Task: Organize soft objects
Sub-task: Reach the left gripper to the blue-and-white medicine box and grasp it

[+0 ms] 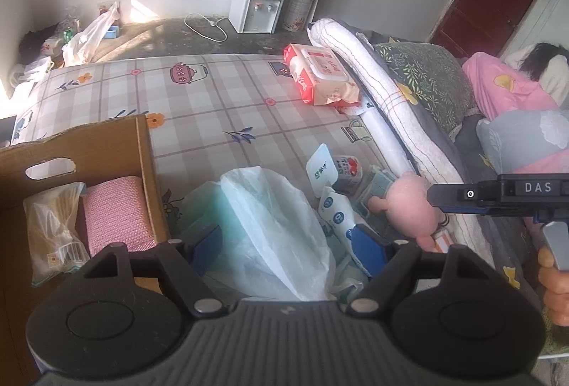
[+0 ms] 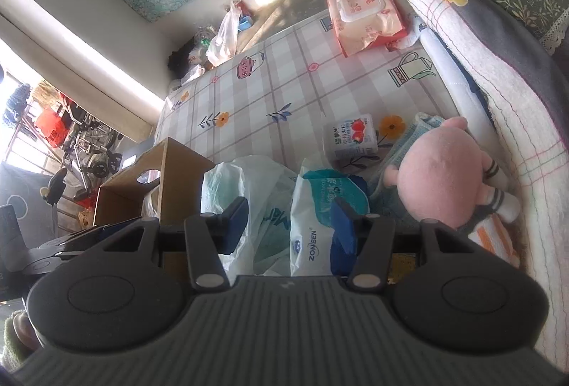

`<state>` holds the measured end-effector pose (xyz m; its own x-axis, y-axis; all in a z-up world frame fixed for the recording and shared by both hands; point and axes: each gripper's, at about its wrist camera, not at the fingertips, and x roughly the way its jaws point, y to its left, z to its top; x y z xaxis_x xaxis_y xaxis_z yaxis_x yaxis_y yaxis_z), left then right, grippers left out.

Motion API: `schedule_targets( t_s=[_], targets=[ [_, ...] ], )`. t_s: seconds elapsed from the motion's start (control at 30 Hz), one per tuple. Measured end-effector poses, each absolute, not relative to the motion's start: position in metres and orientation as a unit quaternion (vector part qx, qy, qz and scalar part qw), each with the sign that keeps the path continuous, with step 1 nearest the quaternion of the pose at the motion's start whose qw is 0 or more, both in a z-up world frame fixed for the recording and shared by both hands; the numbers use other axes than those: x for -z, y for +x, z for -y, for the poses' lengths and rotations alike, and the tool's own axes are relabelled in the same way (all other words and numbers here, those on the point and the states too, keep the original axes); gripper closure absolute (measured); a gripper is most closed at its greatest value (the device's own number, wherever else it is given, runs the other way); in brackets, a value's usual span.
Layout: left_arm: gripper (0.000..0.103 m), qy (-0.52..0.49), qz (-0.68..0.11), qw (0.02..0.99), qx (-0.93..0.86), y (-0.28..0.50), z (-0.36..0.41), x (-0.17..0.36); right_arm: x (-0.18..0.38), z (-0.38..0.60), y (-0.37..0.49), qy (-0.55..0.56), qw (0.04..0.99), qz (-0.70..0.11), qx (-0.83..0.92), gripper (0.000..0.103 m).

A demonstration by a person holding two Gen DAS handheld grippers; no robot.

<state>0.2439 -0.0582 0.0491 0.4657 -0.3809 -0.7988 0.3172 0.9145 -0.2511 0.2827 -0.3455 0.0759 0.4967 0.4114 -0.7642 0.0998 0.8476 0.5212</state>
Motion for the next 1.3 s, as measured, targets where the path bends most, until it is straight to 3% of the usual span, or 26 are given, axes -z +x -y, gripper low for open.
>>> schedule_targets(
  t_s=[0.37,0.6,0.83,1.07,1.3],
  targets=[
    [0.029,0.047,-0.497,0.786,0.365,0.194,0.152,-0.021,-0.044,0.4,0.159,0.302,0.831,-0.467,-0.022,0.052],
    [0.024,0.116,-0.508,0.726,0.448,0.167,0.2,0.006,0.0,0.406,0.1,0.326,0.83,-0.45,0.046,0.052],
    [0.019,0.15,-0.518,0.697,0.471,0.166,0.232,0.034,0.015,0.394,0.095,0.332,0.856,-0.382,0.1,0.053],
    [0.019,0.164,-0.546,0.678,0.465,0.18,0.25,0.061,0.036,0.384,0.115,0.333,0.846,-0.402,0.104,0.056],
    [0.023,0.174,-0.572,0.659,0.457,0.183,0.257,0.082,0.054,0.38,0.124,0.34,0.834,-0.42,0.107,0.065]
  ],
)
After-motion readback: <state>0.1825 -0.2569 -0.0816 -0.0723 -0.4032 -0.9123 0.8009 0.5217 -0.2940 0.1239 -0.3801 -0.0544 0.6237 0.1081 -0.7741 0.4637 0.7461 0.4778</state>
